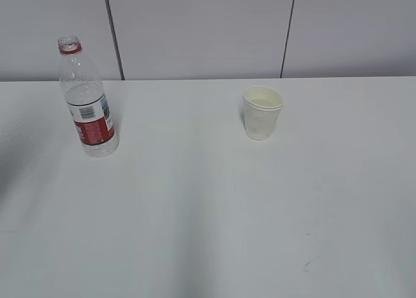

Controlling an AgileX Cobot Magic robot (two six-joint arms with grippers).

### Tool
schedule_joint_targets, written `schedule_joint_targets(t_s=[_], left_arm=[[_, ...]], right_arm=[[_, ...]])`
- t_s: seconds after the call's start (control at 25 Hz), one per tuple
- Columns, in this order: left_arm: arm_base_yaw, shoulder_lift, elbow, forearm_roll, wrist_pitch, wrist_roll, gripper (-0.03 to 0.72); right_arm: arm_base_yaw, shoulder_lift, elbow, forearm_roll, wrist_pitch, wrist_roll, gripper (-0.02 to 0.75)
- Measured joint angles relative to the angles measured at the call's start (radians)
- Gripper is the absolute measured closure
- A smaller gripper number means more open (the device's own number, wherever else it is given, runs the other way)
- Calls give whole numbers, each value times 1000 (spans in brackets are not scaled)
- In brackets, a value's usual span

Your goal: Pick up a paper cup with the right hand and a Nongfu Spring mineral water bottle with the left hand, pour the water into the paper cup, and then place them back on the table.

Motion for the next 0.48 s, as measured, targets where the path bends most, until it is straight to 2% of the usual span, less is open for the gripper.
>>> schedule_joint_targets(t_s=[0.48], left_arm=[[0, 1, 0, 8, 51, -9, 200]], right_arm=[[-2, 0, 0, 0, 0, 0, 150]])
